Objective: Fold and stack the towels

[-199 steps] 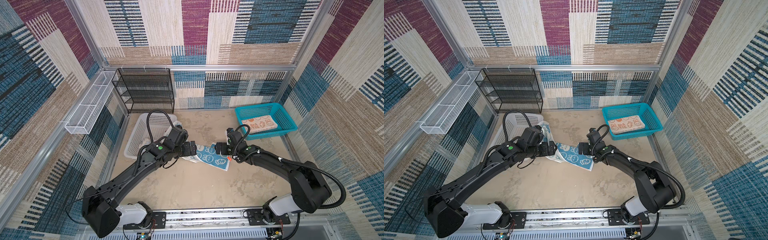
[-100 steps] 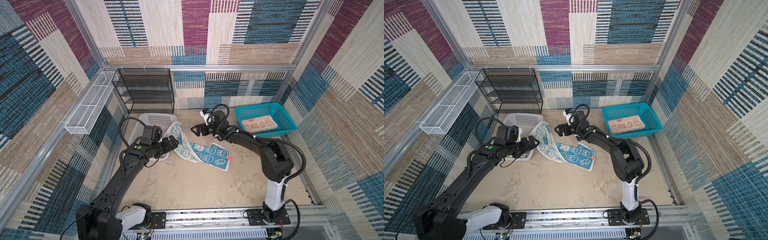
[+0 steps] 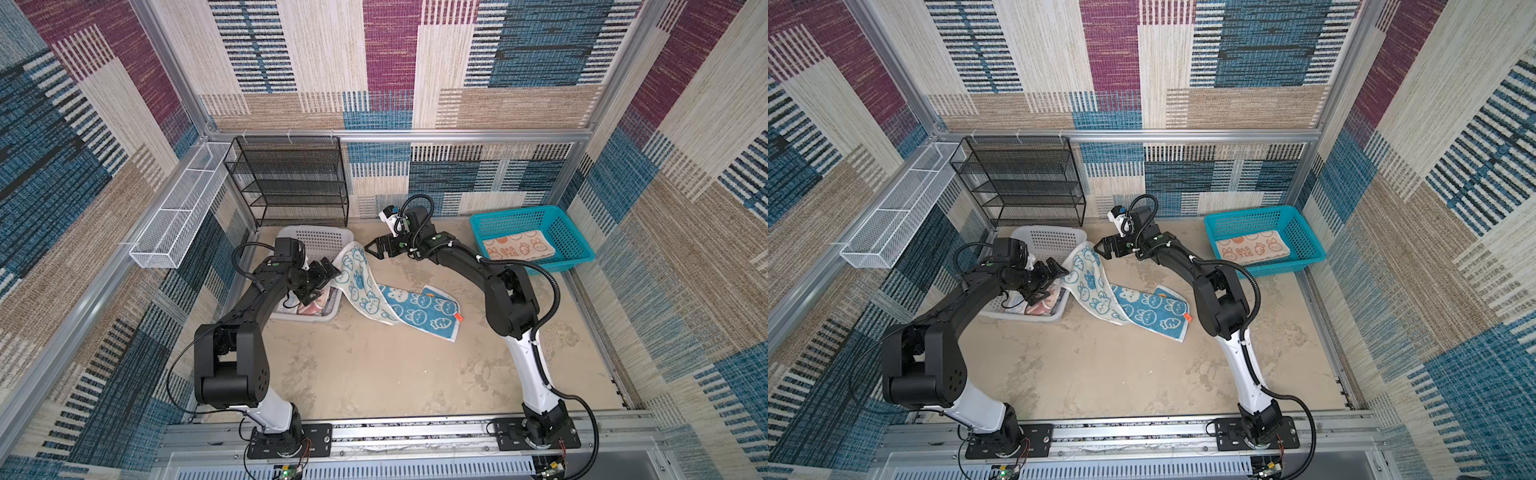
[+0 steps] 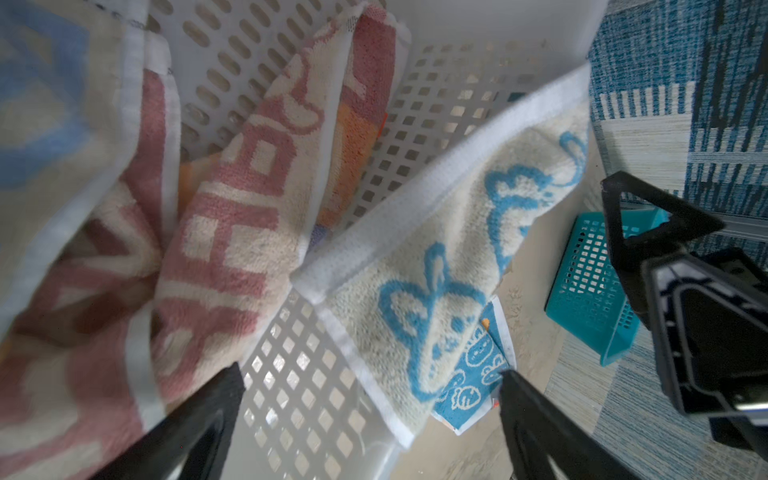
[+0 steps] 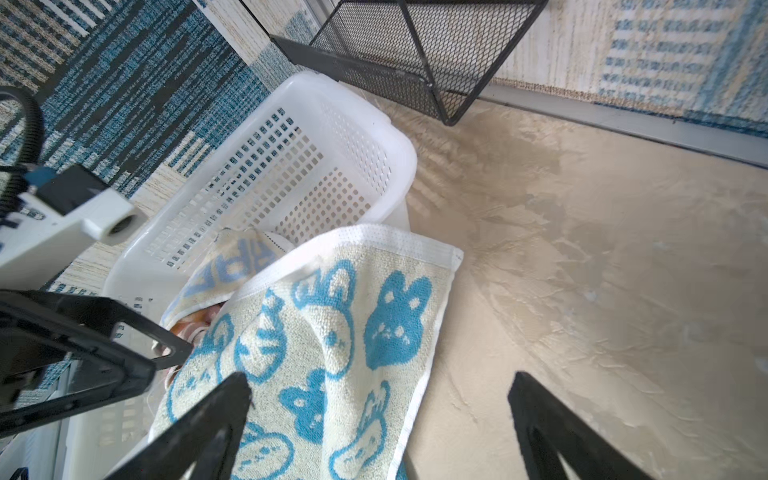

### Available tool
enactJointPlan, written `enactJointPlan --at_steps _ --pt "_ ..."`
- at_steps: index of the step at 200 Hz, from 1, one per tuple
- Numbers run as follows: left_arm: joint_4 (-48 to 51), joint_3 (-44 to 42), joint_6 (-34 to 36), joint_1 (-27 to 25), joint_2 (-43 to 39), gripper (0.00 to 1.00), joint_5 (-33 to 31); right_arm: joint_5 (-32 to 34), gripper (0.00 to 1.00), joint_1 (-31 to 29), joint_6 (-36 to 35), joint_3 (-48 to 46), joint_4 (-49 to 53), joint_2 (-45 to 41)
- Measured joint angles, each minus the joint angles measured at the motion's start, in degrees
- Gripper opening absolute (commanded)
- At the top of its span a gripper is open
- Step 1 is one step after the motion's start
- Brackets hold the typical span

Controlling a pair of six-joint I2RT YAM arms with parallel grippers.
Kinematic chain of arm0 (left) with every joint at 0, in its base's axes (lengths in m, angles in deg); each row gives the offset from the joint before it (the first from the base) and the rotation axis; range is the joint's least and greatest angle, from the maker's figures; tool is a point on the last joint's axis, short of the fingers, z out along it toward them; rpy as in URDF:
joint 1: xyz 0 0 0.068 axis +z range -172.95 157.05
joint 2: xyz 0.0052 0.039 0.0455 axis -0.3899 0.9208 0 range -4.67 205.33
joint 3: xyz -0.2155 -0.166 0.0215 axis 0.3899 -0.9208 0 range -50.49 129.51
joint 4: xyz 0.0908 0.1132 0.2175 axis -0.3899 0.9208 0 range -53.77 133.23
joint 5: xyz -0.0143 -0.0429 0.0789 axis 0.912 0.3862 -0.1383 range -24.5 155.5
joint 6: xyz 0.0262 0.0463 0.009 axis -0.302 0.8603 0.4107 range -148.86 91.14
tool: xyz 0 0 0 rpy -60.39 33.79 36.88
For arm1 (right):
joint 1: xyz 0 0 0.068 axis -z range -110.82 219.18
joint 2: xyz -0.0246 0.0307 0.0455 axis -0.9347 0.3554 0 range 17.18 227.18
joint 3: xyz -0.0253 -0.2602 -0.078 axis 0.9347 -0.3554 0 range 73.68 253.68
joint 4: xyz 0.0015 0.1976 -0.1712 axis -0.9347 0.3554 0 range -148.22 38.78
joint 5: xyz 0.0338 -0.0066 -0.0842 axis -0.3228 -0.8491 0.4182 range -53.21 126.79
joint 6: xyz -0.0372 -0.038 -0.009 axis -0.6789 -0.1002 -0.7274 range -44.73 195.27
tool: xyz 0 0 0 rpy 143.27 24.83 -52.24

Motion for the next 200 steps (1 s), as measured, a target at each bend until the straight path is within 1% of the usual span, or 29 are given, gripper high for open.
enactJointPlan --at_steps 17,35,74,79,82,90,100,122,169,183,200 --pt "-2.69 0.22 -1.84 -0.02 2.71 0.99 1.86 -0.24 0.99 0.02 -0.66 1.20 1.27 0.72" --pt "-5.14 0.22 -4.13 0.02 4.04 0.99 2.45 -0.26 0.99 0.24 -1.36 1.49 2.14 0.79" --pt "-9.94 0.02 -7.15 0.13 4.26 0.99 2.23 -0.85 0.99 1.03 -1.57 1.46 2.84 0.74" --pt "-10.40 -0.24 -7.48 0.13 4.04 1.00 1.99 -0.87 0.99 1.07 -1.57 1.44 2.89 0.68" --pt "-10.69 -0.39 -7.65 0.13 3.87 0.99 1.88 -0.85 0.99 1.14 -1.57 1.38 2.86 0.66" --pt "-11.17 -0.74 -7.91 0.13 3.45 0.92 1.81 -0.87 0.99 1.33 -1.55 1.18 2.93 0.52" --pt "-12.28 -1.27 -8.31 0.13 2.99 0.82 1.73 -0.85 0.99 1.38 -1.55 0.72 2.93 0.28" --pt "-14.08 -1.73 -9.31 0.11 2.93 0.66 1.57 -1.05 0.99 1.31 -1.53 -0.70 2.84 -0.22" --pt "-15.39 -1.73 -9.31 0.02 3.41 0.43 1.62 -3.48 0.99 1.77 -0.66 -2.62 2.25 -0.59" --pt "-15.39 -1.73 -9.29 0.02 3.37 0.40 1.60 -3.93 0.99 2.01 -0.20 -2.60 2.03 -0.55" --pt "-15.34 -1.64 -9.01 0.02 3.32 0.33 1.57 -4.20 0.99 2.10 0.44 -1.44 1.70 0.39"
